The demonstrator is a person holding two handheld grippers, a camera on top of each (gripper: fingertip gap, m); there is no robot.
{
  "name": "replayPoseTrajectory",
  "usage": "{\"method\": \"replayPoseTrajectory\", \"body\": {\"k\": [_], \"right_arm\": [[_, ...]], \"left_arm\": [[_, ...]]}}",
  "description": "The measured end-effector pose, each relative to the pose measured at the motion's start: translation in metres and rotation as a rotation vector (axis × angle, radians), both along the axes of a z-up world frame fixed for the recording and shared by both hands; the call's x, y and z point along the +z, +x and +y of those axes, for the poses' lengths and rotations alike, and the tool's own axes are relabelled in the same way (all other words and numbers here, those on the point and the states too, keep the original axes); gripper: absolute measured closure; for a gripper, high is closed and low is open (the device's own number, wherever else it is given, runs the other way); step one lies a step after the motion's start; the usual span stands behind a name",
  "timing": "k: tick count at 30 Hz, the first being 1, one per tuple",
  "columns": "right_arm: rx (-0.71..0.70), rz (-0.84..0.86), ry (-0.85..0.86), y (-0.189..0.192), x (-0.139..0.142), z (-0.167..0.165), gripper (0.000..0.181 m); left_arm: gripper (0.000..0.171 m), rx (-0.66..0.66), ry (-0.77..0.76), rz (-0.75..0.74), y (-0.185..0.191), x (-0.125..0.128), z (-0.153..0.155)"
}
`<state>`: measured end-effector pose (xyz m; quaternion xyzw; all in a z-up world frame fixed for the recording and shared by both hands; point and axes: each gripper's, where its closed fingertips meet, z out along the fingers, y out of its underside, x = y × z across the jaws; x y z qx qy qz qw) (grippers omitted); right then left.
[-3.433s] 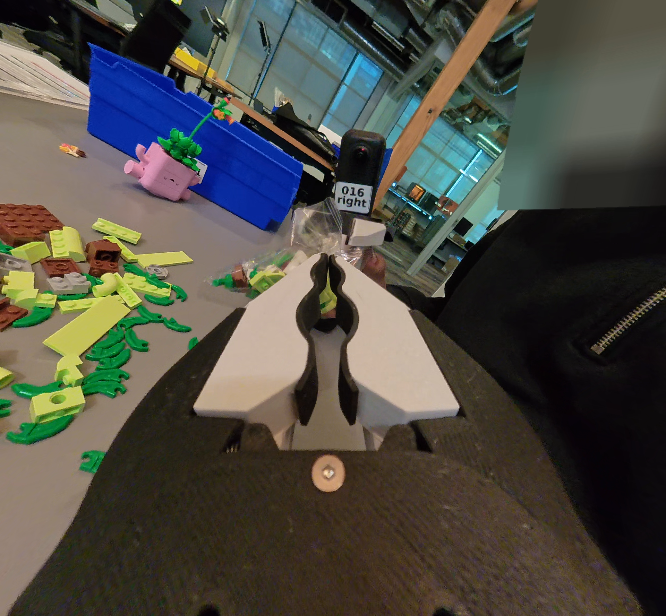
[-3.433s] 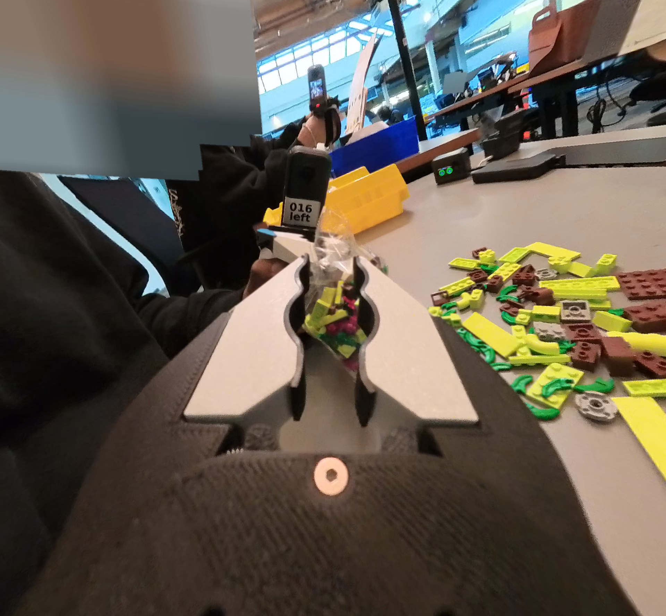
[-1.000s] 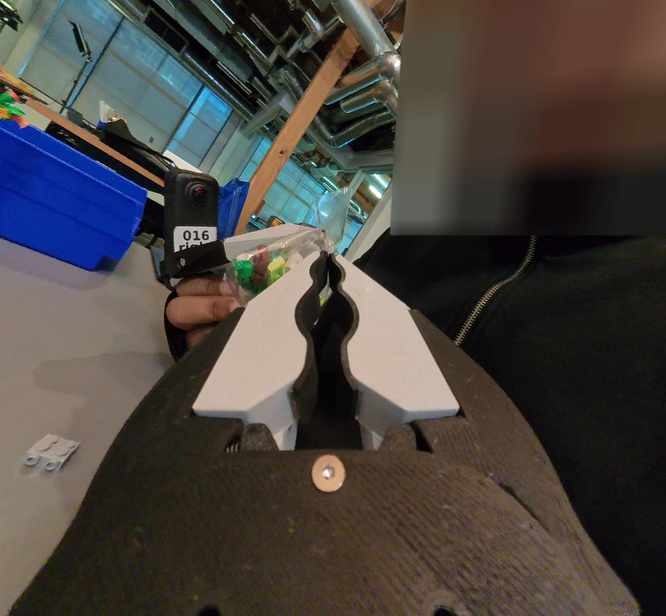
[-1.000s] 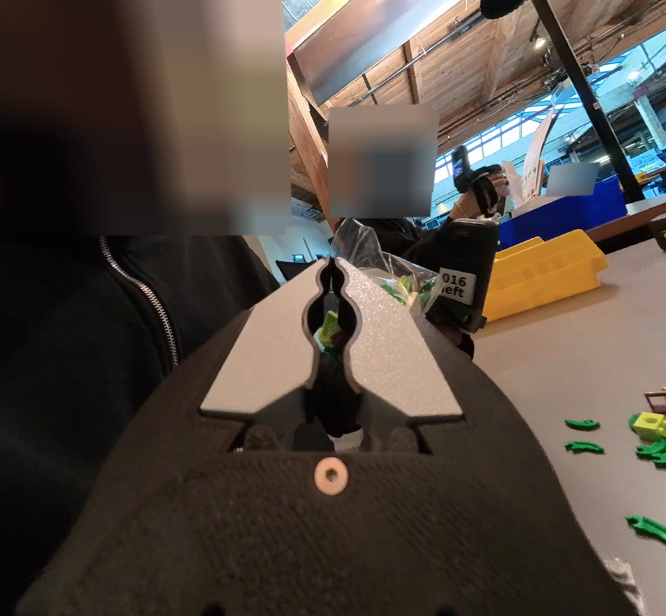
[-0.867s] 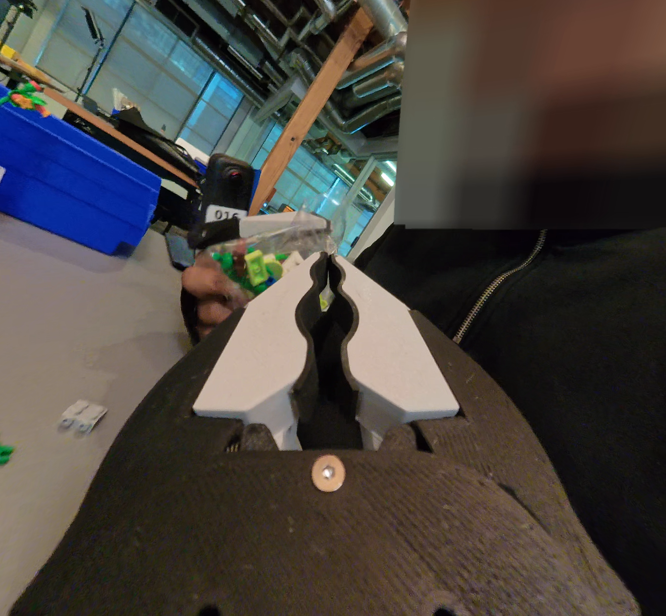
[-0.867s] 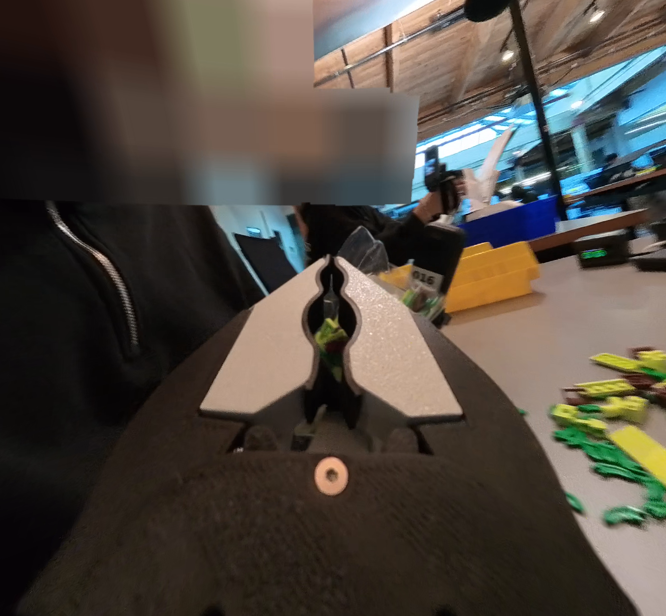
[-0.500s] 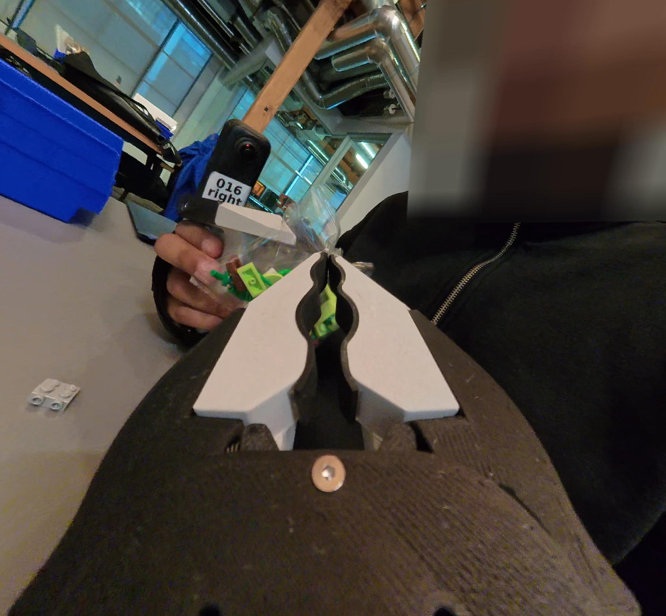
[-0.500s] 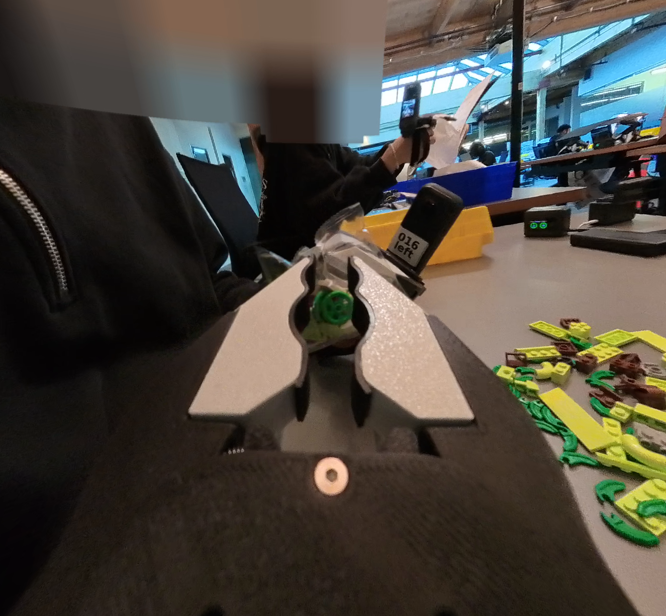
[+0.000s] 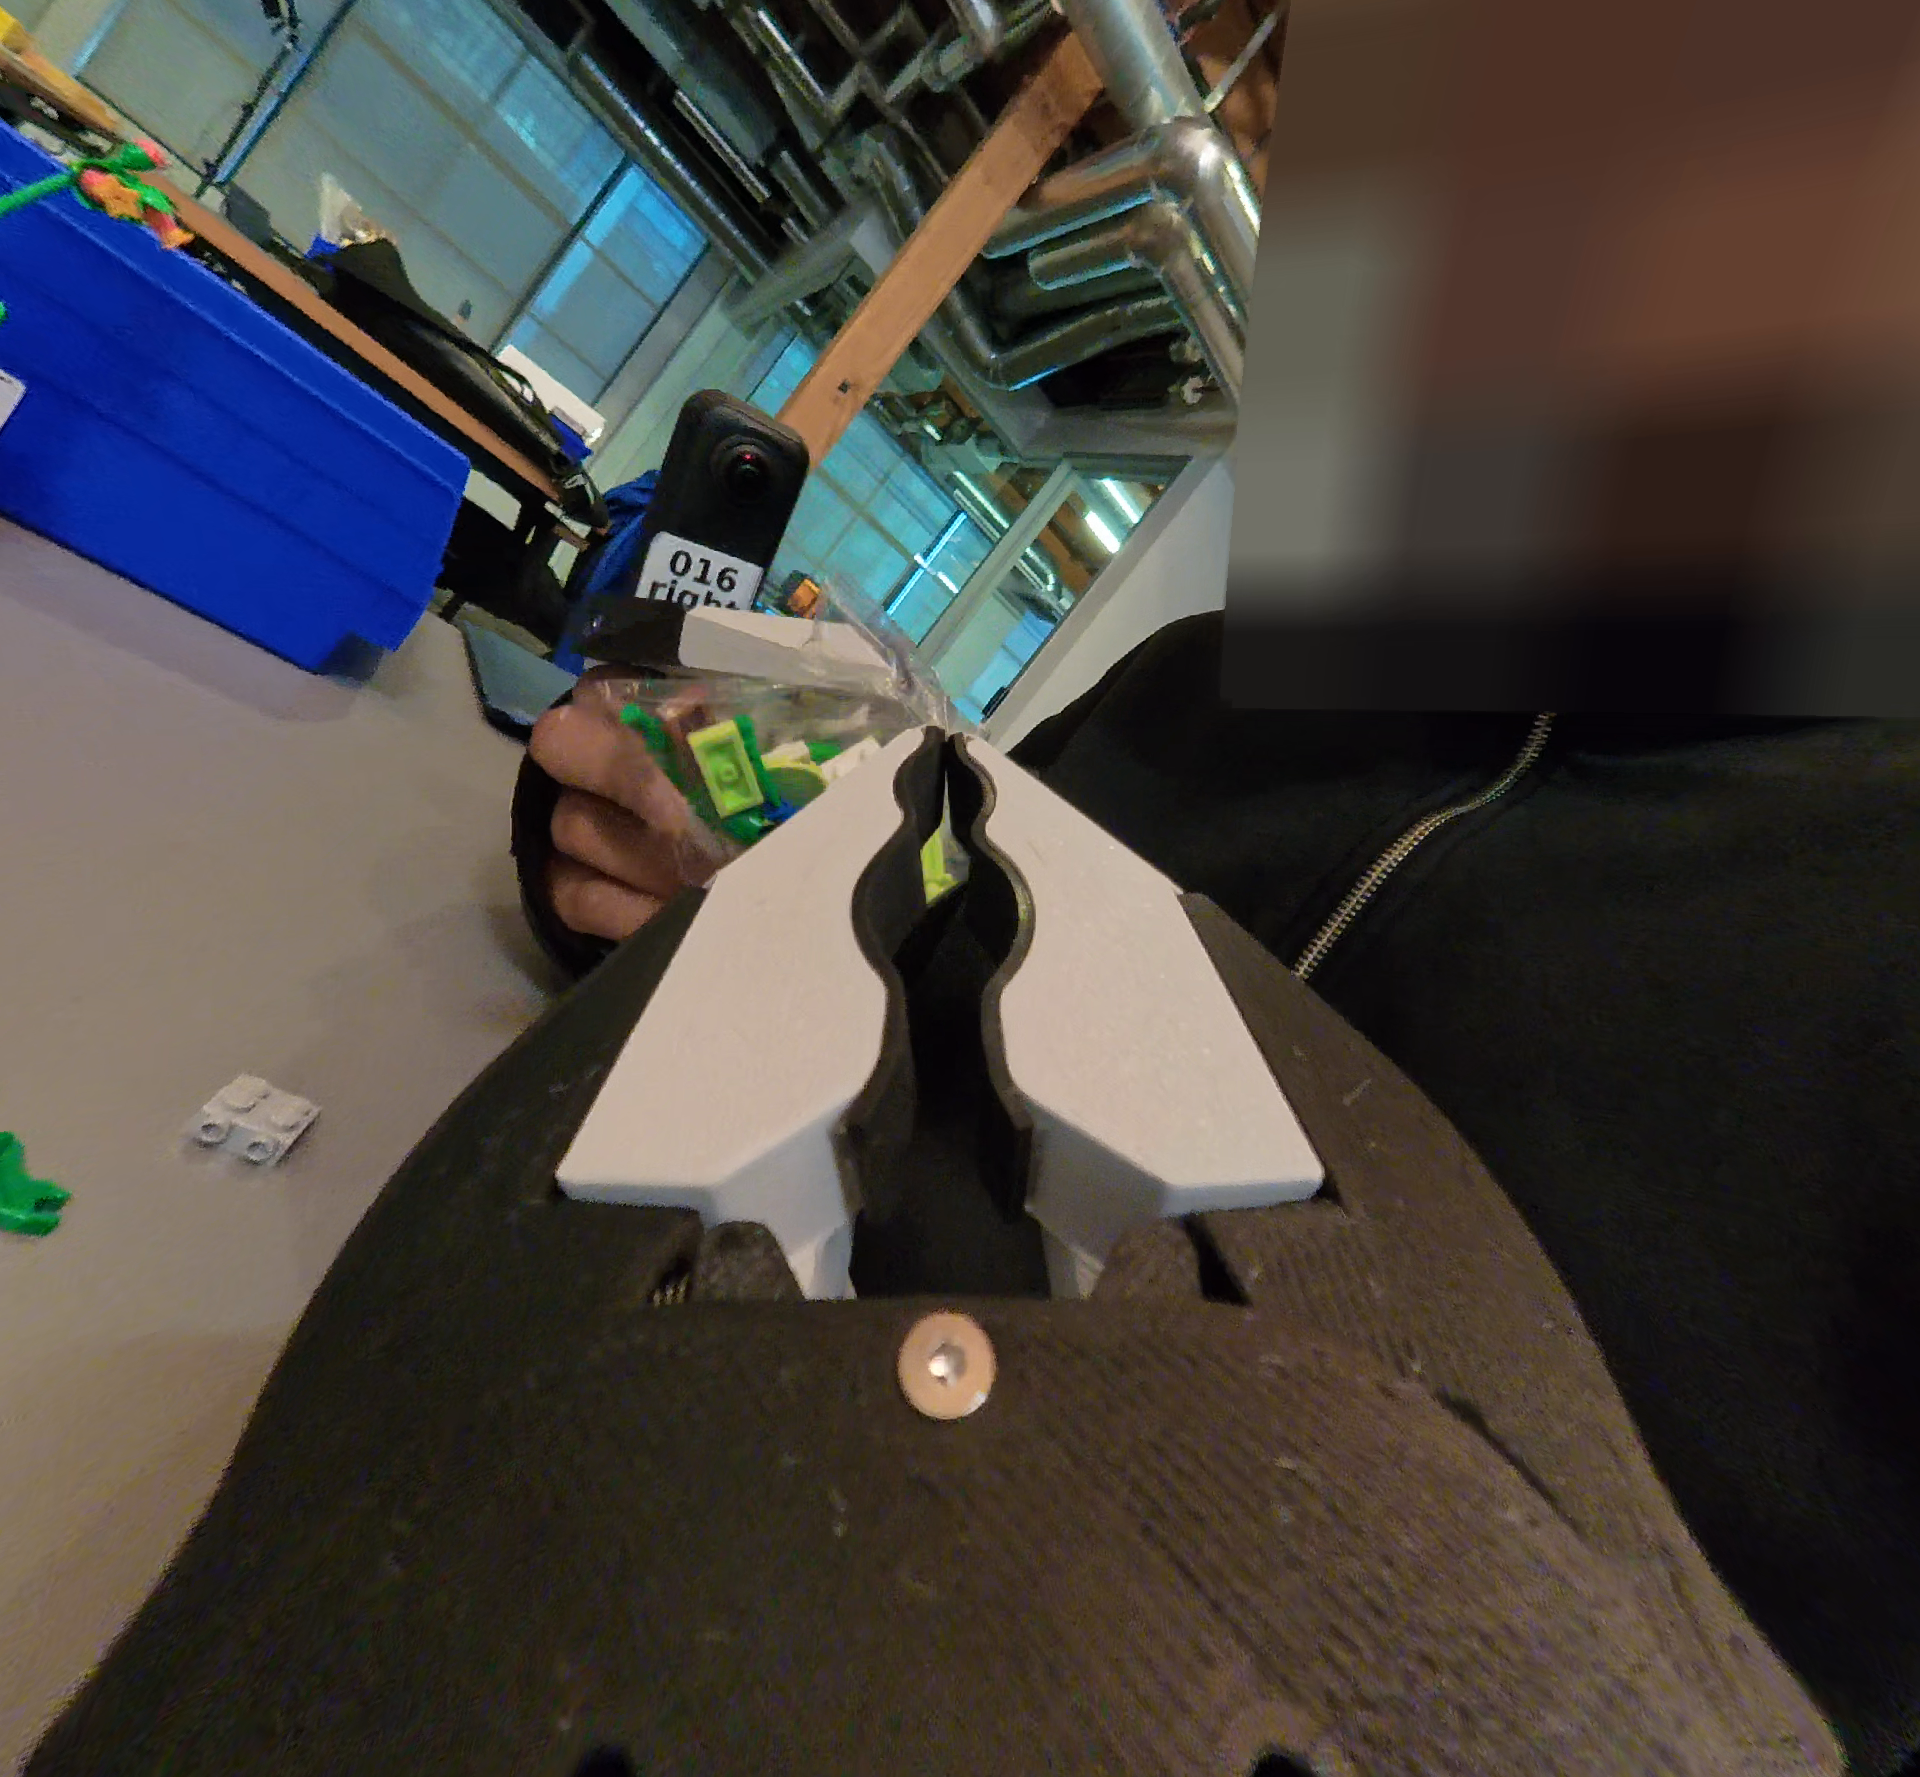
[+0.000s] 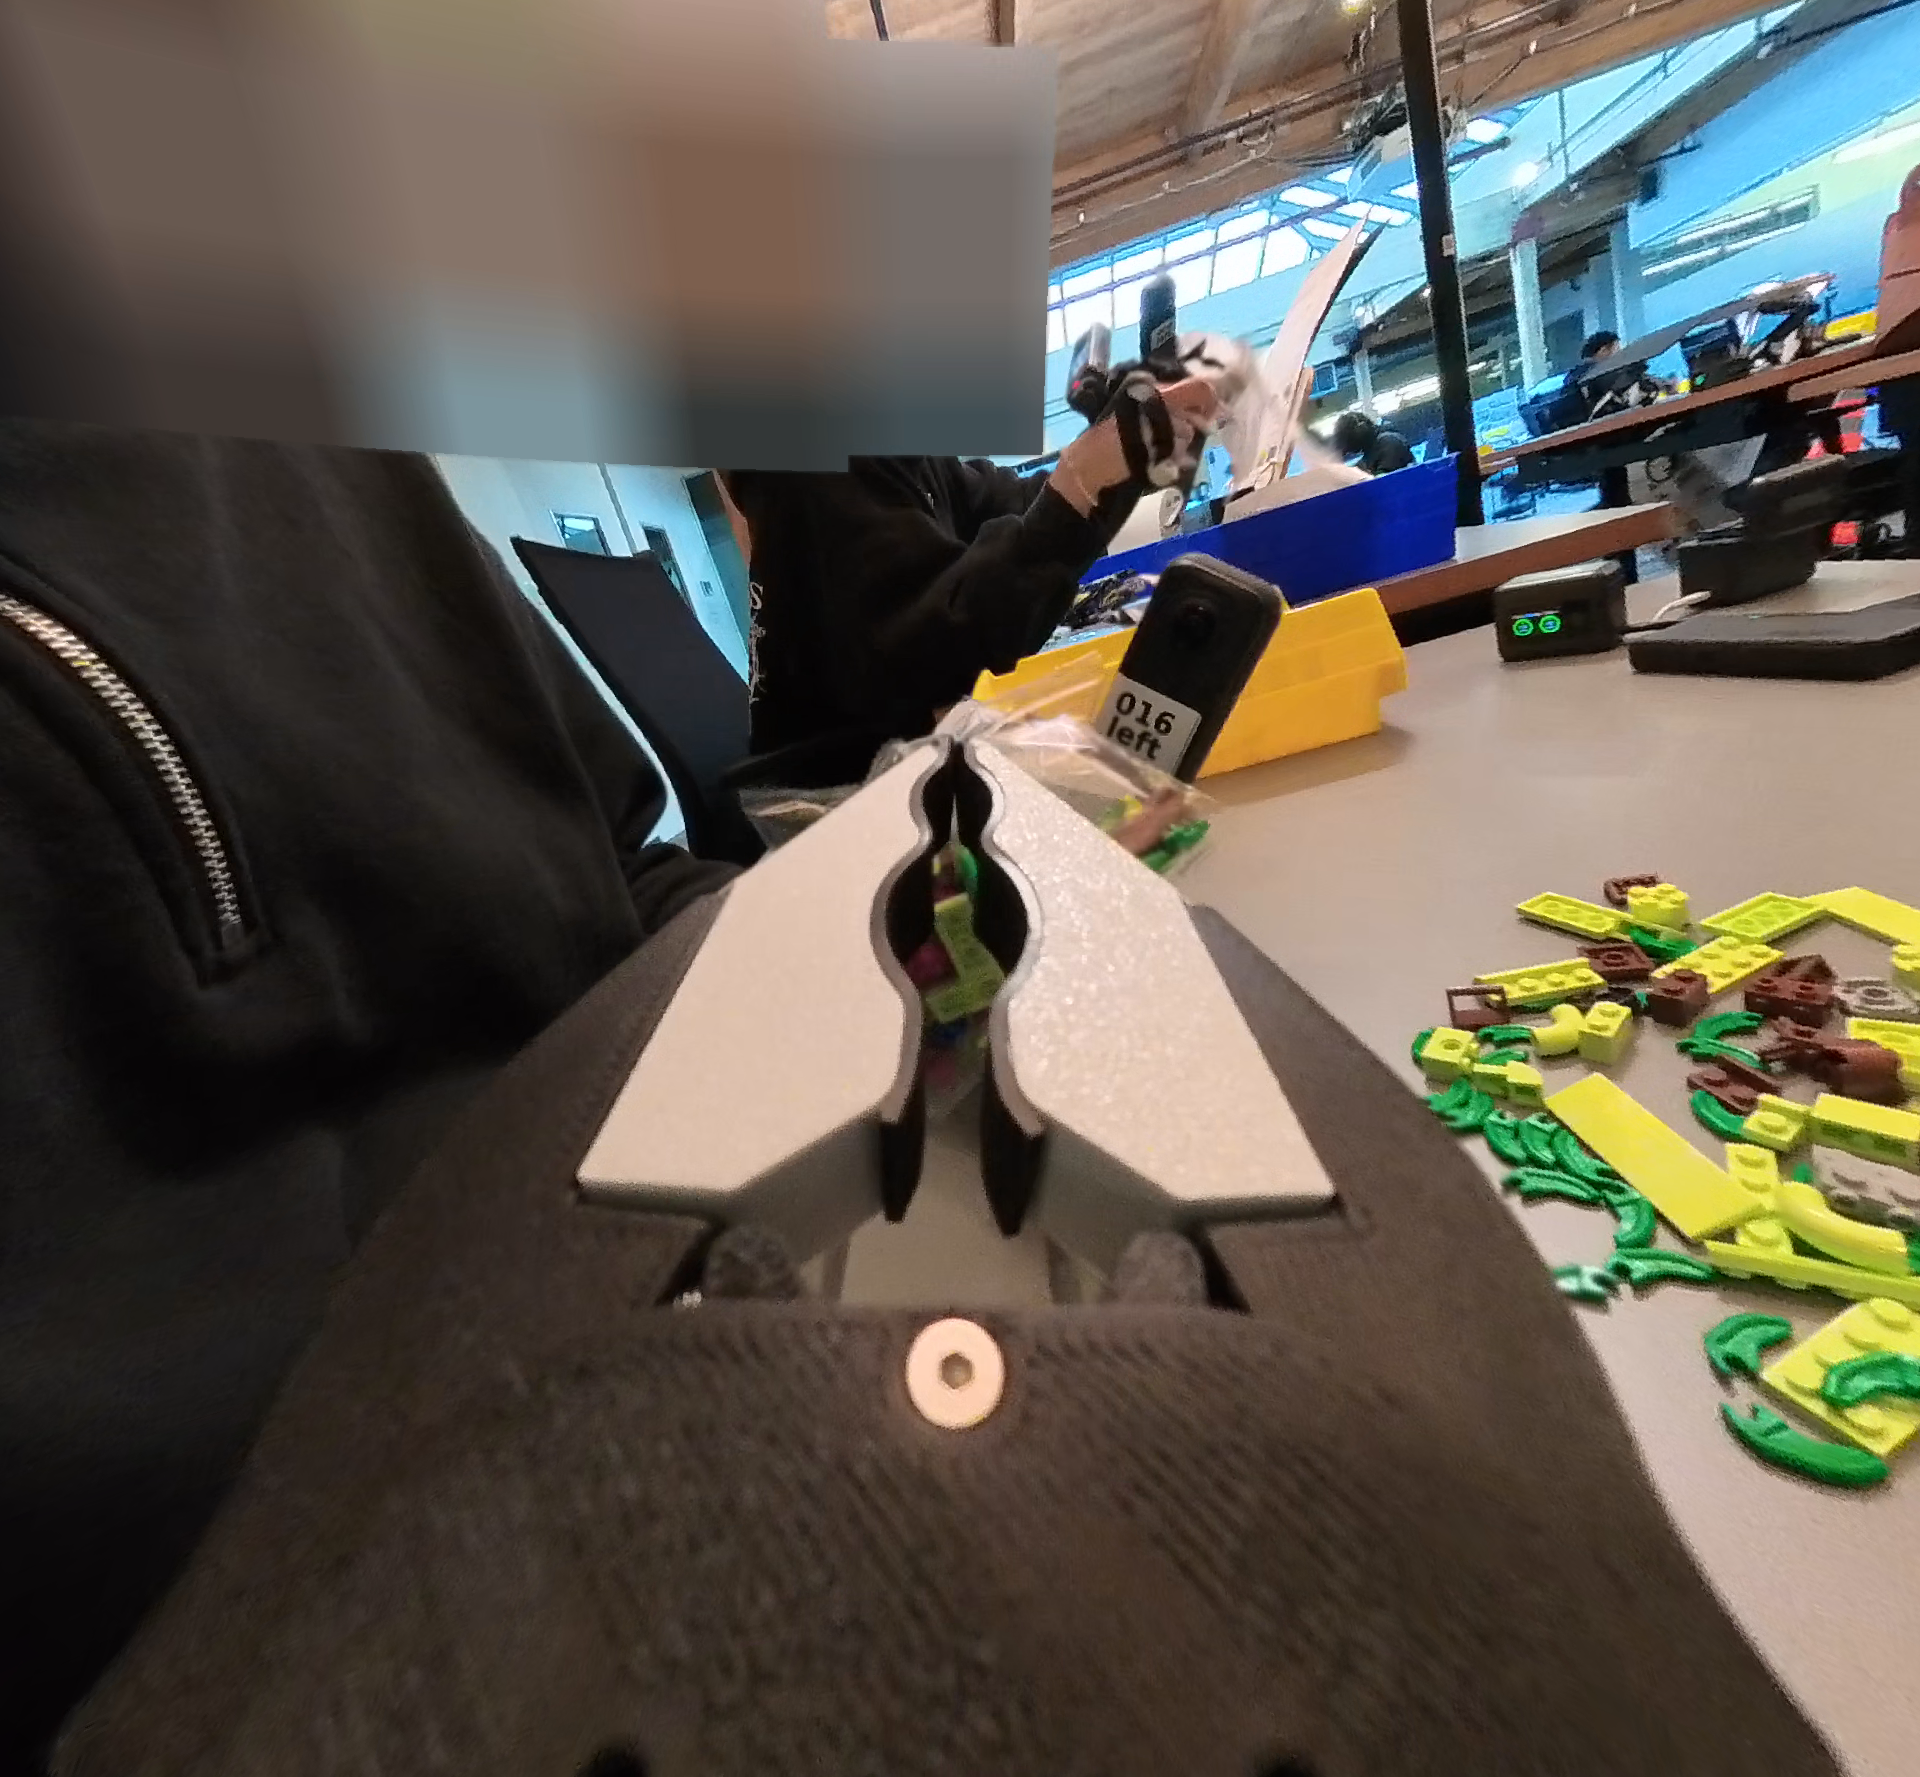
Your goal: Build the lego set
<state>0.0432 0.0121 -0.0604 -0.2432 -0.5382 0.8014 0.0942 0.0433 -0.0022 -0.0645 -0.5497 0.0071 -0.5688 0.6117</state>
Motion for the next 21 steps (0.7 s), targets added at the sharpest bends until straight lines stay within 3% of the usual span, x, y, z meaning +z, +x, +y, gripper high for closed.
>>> {"method": "replayPoseTrajectory", "body": {"k": [9, 11, 12, 16, 21], "right_arm": [[-0.054, -0.006, -0.096, -0.004, 0.007, 0.012, 0.181], [-0.11, -0.004, -0.209, -0.007, 0.014, 0.037, 0.181], [-0.091, -0.019, -0.216, -0.007, 0.013, 0.041, 0.181], [-0.128, 0.017, -0.125, -0.007, 0.011, 0.029, 0.181], [-0.105, 0.01, -0.125, -0.007, 0.01, 0.03, 0.181]], "left_arm": [[0.171, 0.01, 0.06, -0.046, -0.003, 0.009, -0.004], [0.171, 0.011, 0.114, -0.123, -0.014, 0.019, -0.013], [0.171, 0.06, 0.052, -0.065, -0.017, 0.008, -0.006], [0.171, 0.072, 0.102, -0.079, -0.02, 0.018, -0.012], [0.171, 0.121, 0.055, -0.046, -0.026, 0.007, -0.007]]}}
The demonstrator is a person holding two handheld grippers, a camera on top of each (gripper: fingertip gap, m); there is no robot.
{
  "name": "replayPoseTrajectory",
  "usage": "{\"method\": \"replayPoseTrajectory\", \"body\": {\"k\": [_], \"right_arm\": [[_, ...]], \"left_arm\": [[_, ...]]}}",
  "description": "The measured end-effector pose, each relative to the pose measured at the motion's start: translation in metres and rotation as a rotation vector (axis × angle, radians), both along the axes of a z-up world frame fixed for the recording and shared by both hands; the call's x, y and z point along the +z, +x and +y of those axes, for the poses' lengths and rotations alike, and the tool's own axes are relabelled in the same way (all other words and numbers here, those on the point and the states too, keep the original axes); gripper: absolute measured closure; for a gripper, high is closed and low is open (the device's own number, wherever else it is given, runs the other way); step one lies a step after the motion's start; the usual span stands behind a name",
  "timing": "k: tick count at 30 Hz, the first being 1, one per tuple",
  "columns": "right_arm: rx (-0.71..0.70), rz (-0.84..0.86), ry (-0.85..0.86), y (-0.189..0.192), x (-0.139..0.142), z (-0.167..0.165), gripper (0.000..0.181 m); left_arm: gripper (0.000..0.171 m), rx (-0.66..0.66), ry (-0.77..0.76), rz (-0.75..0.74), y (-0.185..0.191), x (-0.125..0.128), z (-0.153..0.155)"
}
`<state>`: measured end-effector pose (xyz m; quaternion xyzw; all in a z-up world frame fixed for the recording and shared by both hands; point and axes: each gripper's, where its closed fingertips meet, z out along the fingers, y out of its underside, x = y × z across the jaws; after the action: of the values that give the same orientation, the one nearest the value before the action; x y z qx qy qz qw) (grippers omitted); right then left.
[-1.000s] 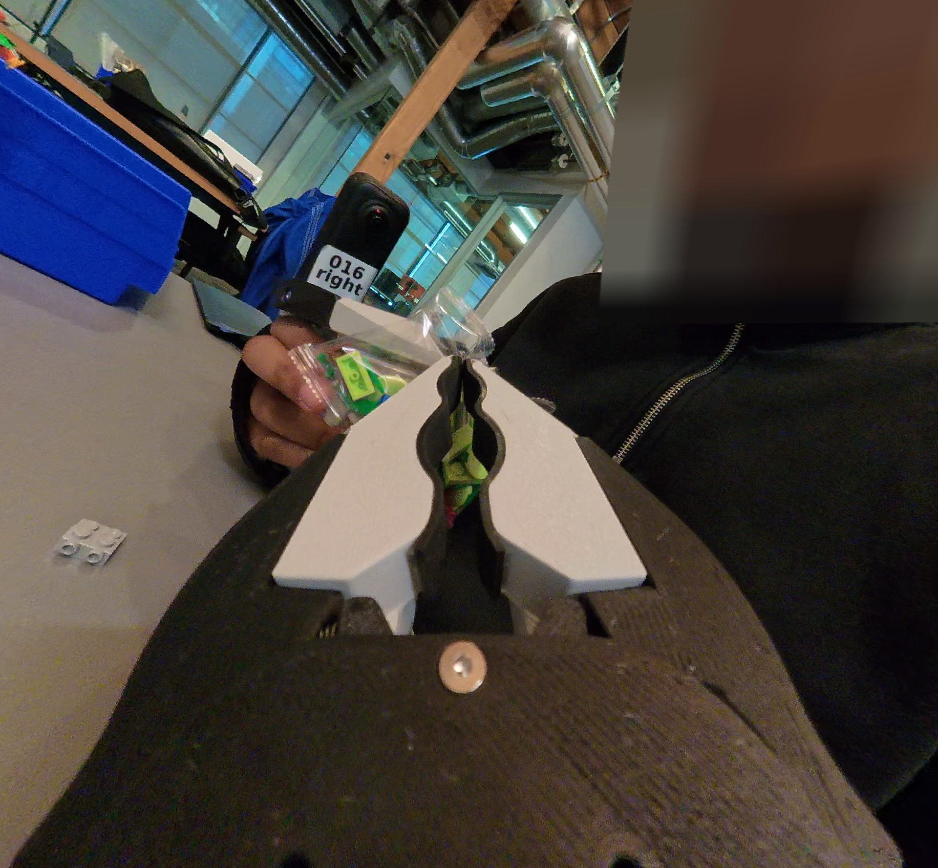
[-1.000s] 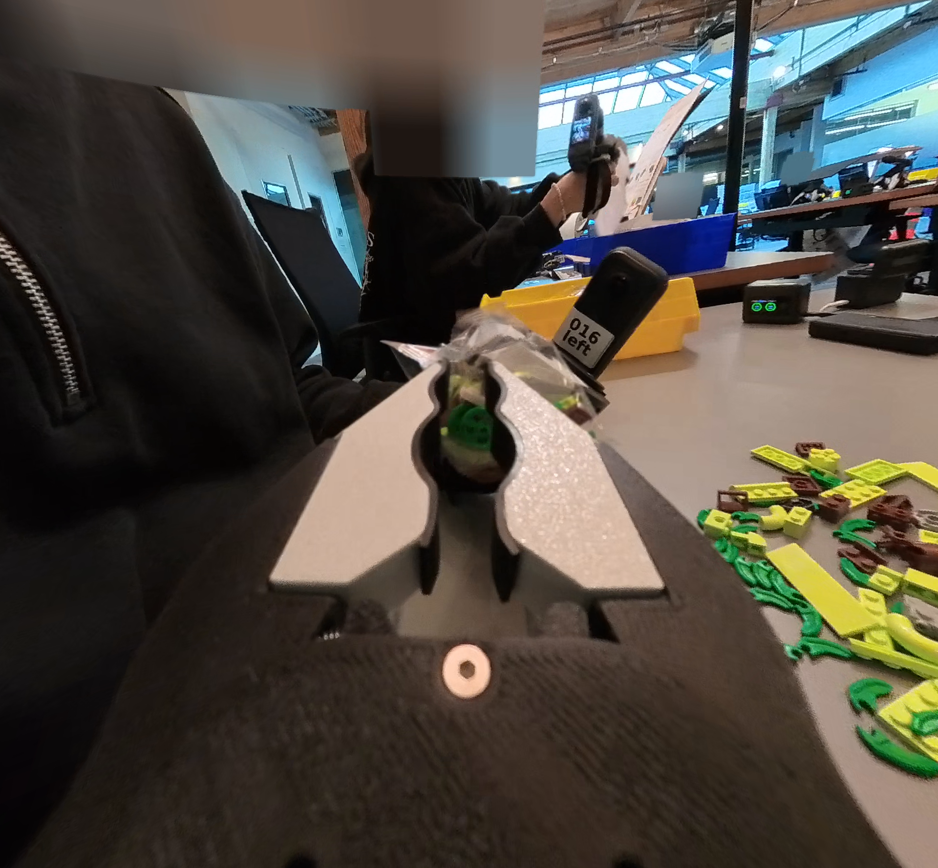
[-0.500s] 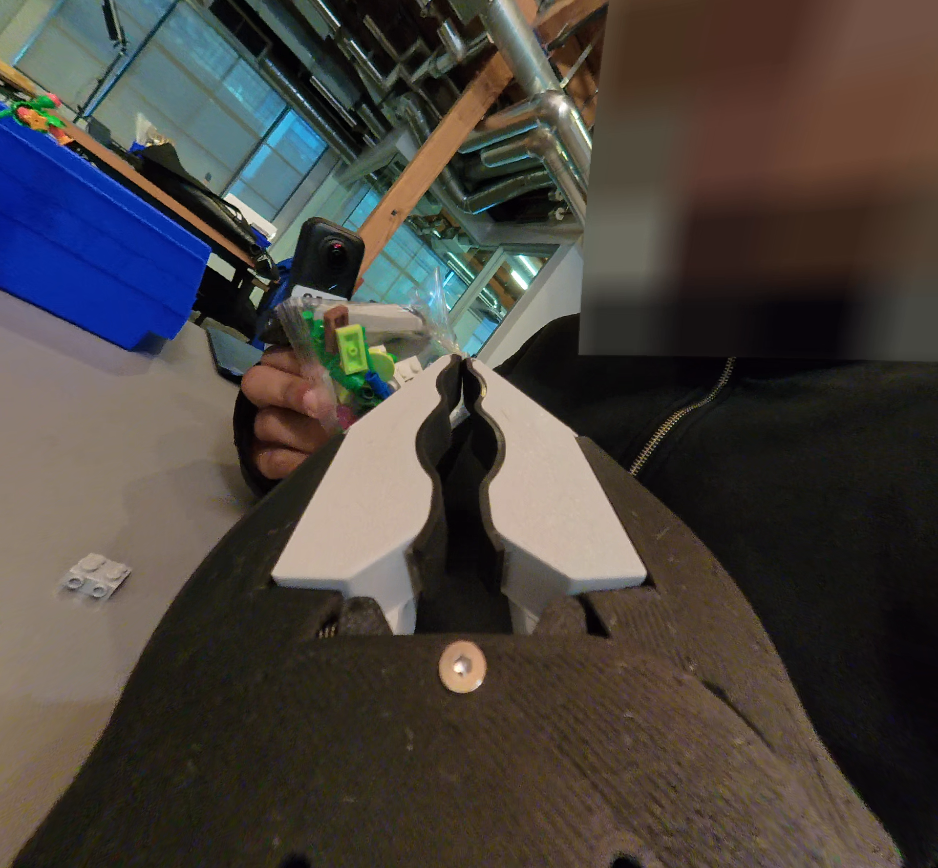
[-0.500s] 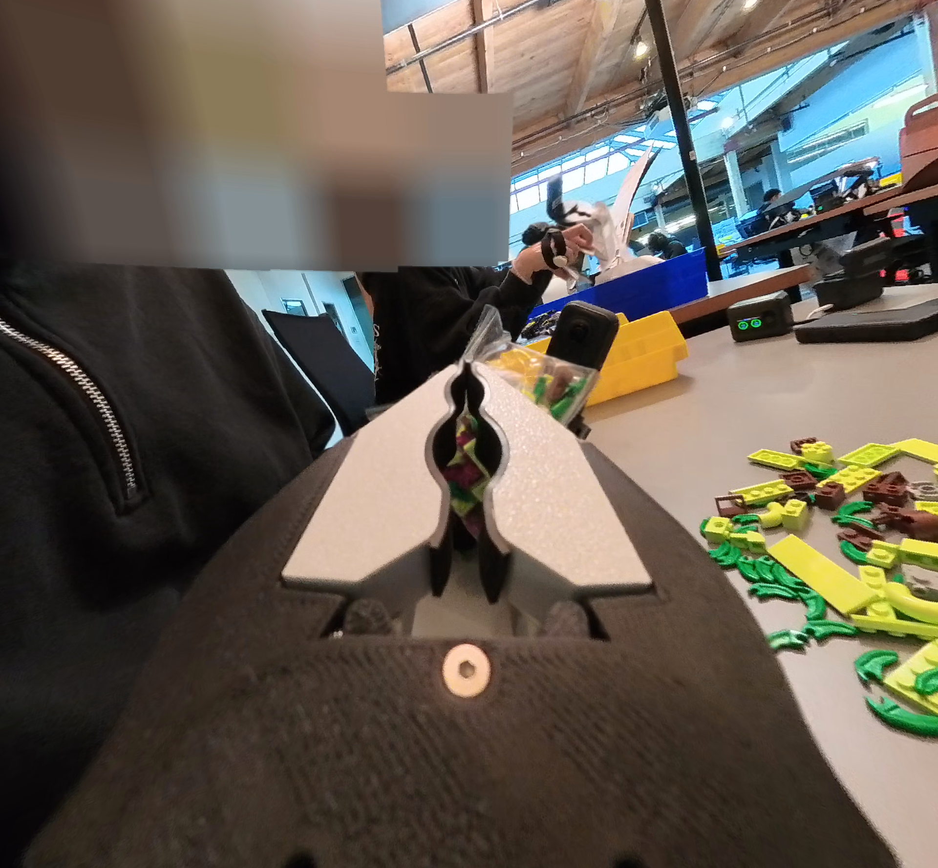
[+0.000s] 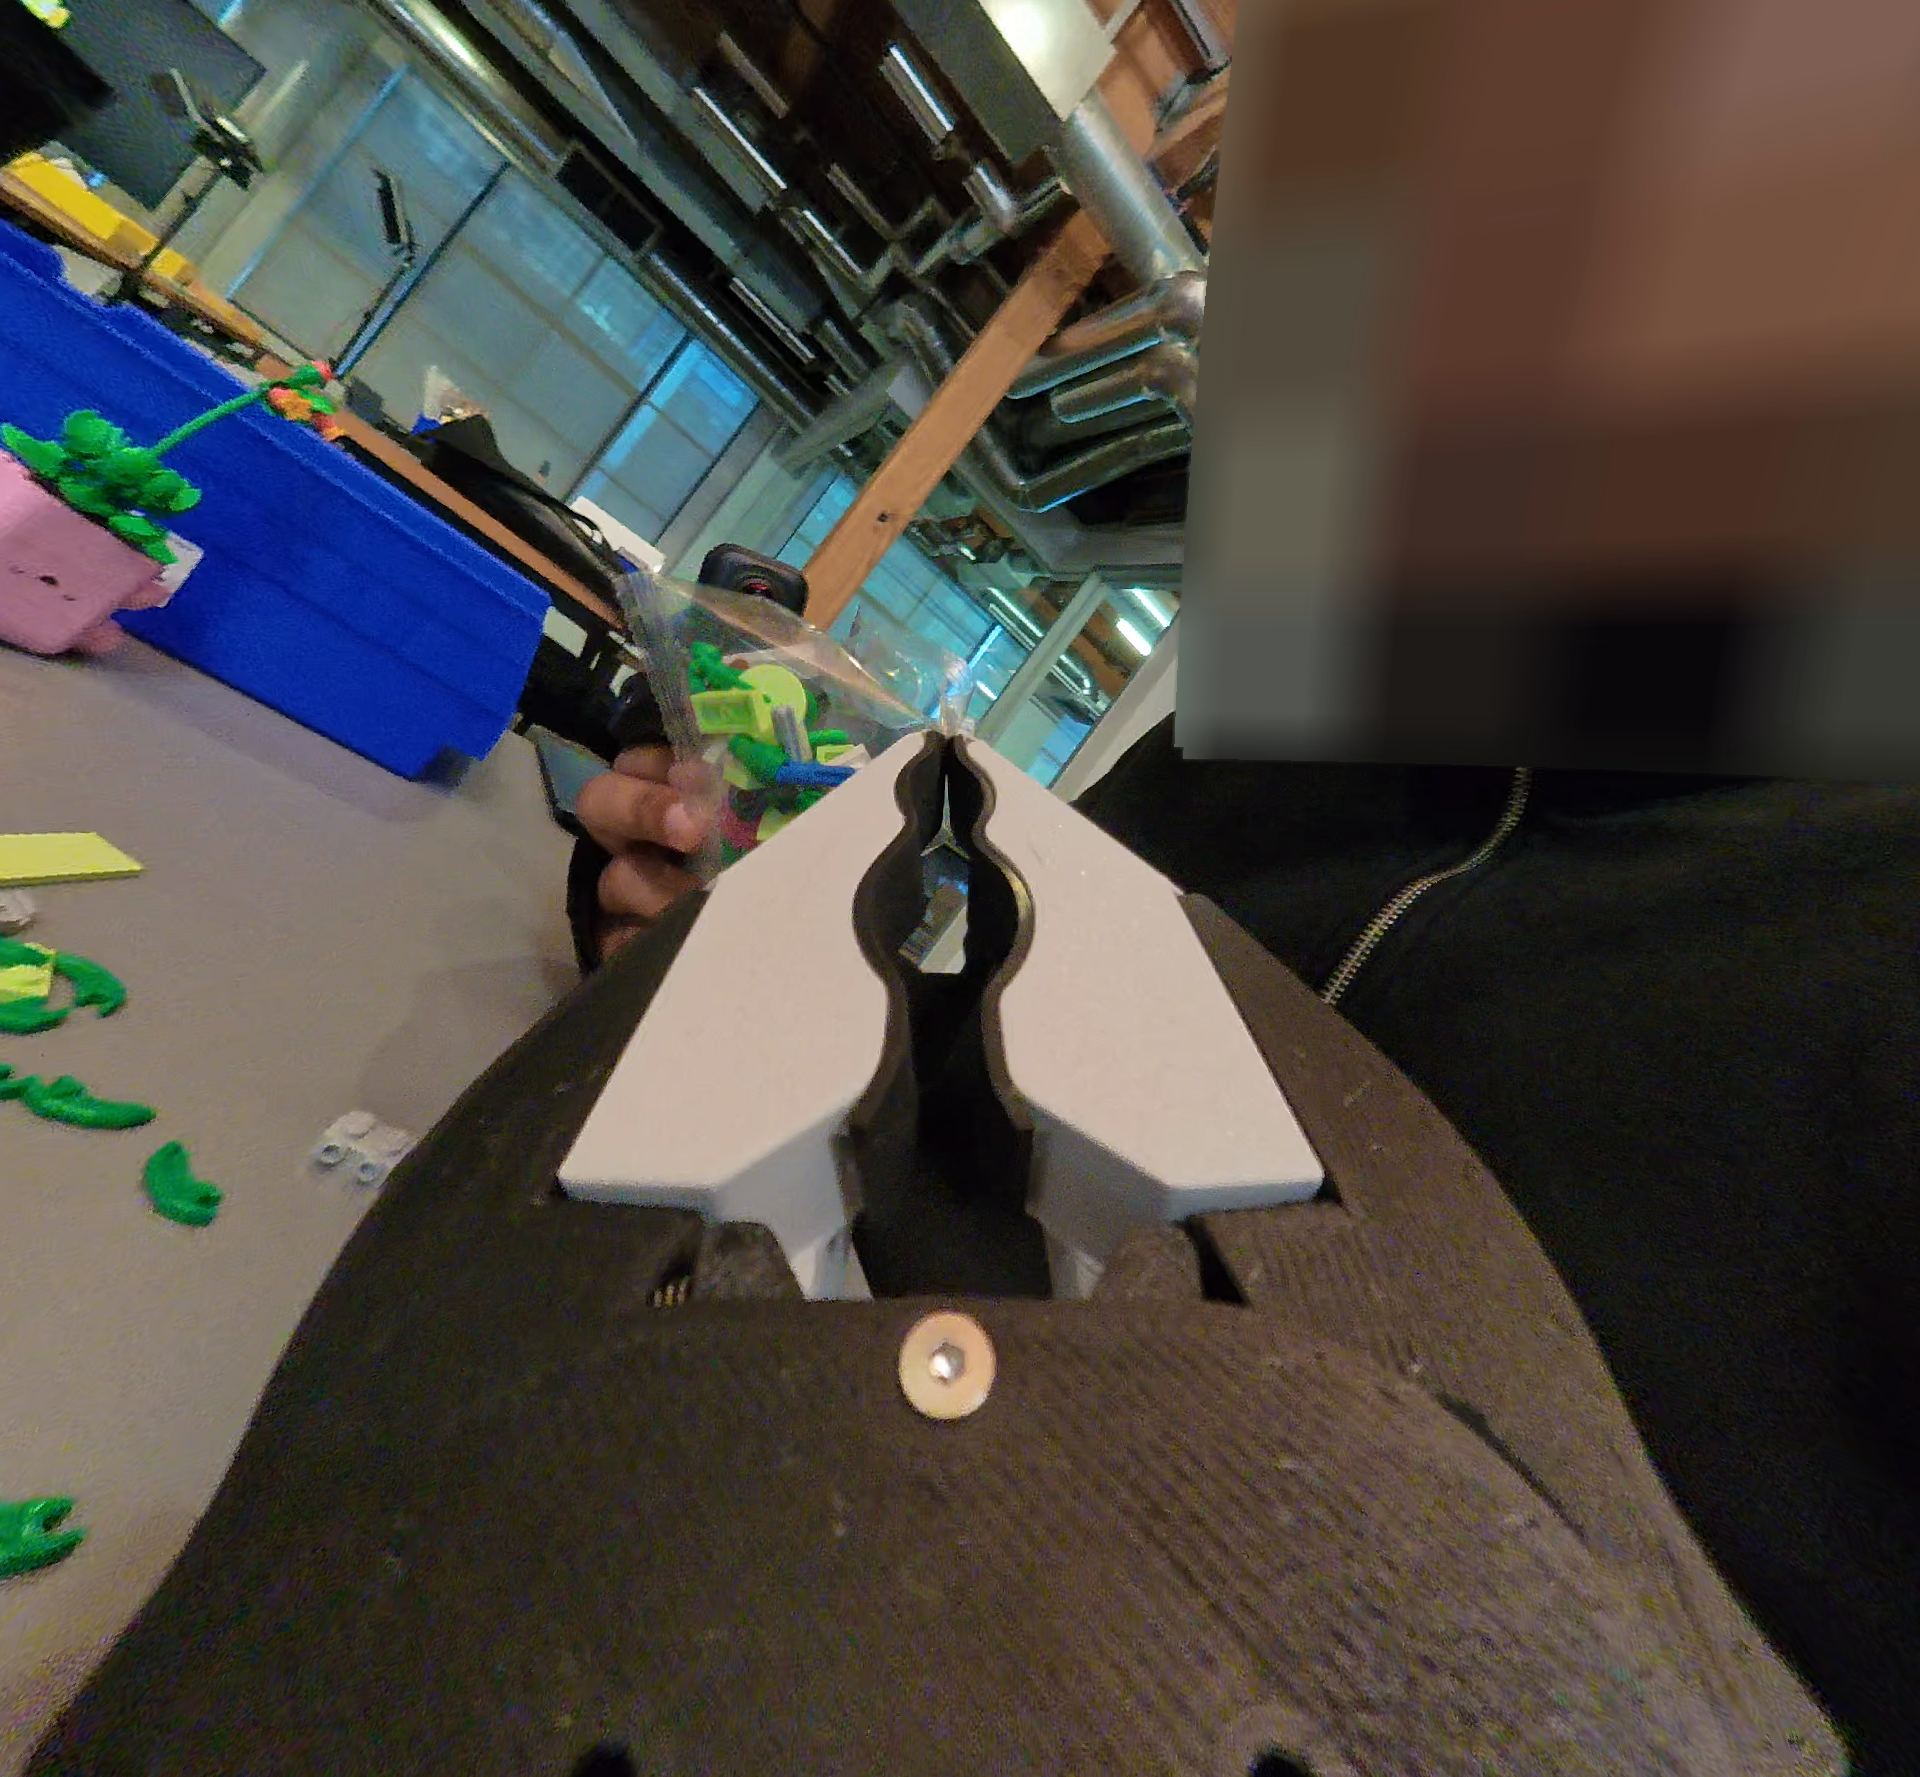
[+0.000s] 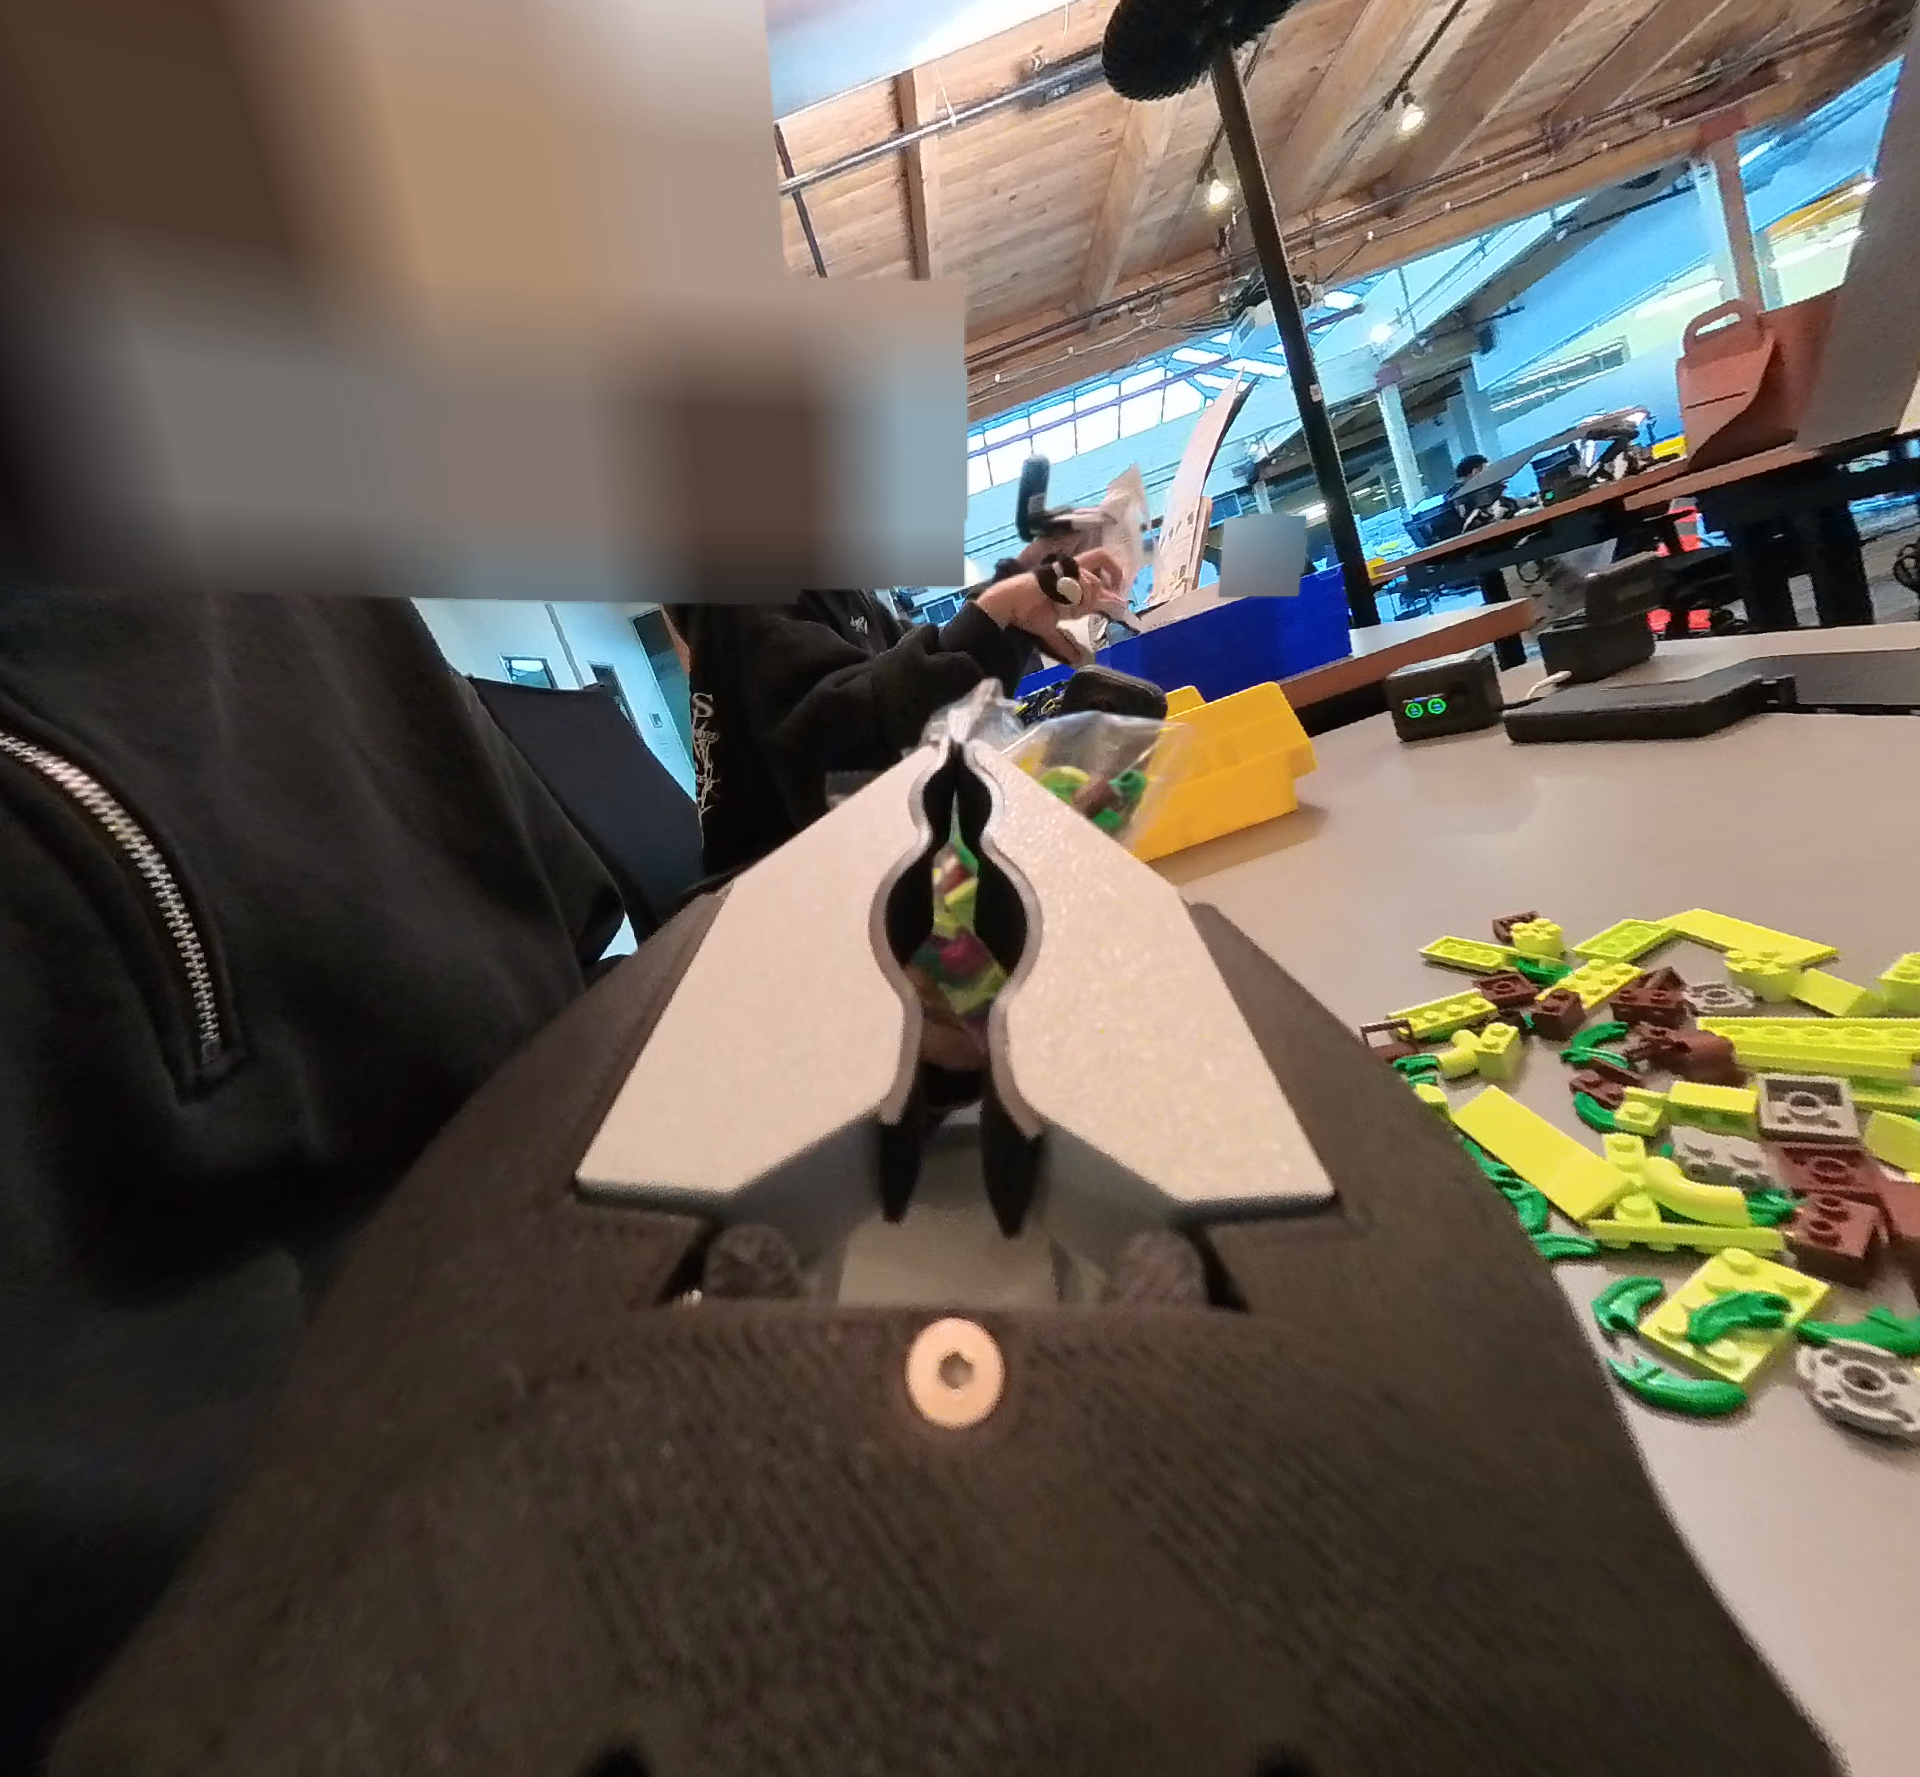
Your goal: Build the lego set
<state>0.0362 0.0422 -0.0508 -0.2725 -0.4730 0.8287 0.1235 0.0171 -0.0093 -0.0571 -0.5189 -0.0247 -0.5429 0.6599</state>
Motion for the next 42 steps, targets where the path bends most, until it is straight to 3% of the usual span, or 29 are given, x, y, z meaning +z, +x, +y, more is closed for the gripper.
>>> {"method": "replayPoseTrajectory", "body": {"k": [8, 17, 21, 25, 28, 31, 34, 42], "right_arm": [[-0.038, 0.001, 0.045, -0.005, -0.004, -0.007, 0.159], [-0.148, -0.071, 0.183, -0.02, -0.024, -0.009, 0.16], [-0.153, 0.012, 0.226, -0.011, -0.016, -0.014, 0.165], [-0.043, 0.048, 0.293, -0.001, -0.021, -0.036, 0.159], [0.072, 0.0, 0.324, 0.002, -0.032, -0.054, 0.143], [0.045, 0.005, 0.378, 0.0, -0.038, -0.057, 0.144], [0.055, 0.003, 0.415, 0.0, -0.043, -0.062, 0.145], [0.109, 0.011, 0.442, 0.007, -0.046, -0.069, 0.176]], "left_arm": [[0.171, 0.033, -0.068, 0.048, 0.0, -0.012, 0.008], [0.171, 0.046, -0.122, 0.151, 0.005, -0.021, 0.011], [0.171, 0.052, -0.123, 0.146, 0.003, -0.021, 0.011], [0.171, 0.032, -0.107, 0.103, -0.002, -0.018, 0.007], [0.171, -0.084, -0.087, -0.019, -0.004, -0.012, -0.001], [0.171, -0.145, -0.075, -0.105, -0.008, -0.011, -0.006], [0.171, -0.181, -0.12, -0.059, -0.001, -0.018, -0.005], [0.171, -0.13, -0.092, -0.082, -0.014, -0.014, -0.008]]}}
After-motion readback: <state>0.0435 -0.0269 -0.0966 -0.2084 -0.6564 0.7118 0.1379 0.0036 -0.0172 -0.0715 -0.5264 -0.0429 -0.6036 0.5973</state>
